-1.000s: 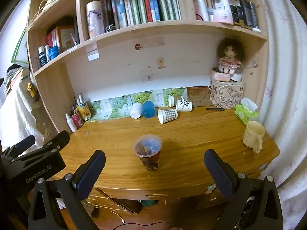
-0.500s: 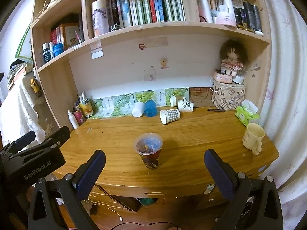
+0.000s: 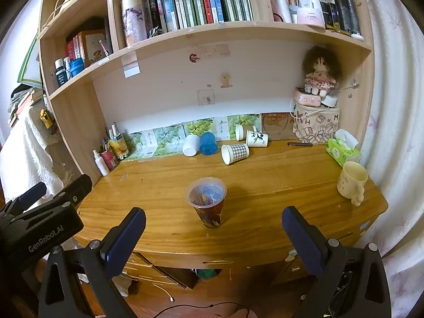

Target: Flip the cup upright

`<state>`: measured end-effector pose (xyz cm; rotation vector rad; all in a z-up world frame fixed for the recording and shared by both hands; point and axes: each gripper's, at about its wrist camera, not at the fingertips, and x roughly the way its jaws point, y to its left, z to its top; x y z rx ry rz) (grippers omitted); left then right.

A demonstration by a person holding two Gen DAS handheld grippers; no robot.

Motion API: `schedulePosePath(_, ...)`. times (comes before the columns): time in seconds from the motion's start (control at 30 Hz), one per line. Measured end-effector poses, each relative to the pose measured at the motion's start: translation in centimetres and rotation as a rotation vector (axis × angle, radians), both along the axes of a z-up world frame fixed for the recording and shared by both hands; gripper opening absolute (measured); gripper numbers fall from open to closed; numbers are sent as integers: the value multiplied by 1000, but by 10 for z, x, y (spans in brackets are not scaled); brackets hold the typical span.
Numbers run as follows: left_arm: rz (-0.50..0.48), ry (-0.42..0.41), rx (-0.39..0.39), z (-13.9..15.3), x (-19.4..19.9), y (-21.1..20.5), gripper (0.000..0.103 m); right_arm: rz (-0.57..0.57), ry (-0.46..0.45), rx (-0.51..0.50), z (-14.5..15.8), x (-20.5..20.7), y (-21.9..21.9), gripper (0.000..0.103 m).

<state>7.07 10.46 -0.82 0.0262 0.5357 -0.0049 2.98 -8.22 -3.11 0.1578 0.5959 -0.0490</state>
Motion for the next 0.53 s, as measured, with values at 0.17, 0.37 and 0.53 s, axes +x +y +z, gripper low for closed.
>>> schedulePosePath(0.17,7,4,-2,-2,-2,5,103,10,12,2,-2,1,4,103)
schedulePosePath(0.37,8,15,-4,-4,-3,6,103,23,23,-6,-4,0,9,103)
schedulePosePath(0.53,1,23,-1,-6,-2,5,103,18,36,-4,-6,0,10,103)
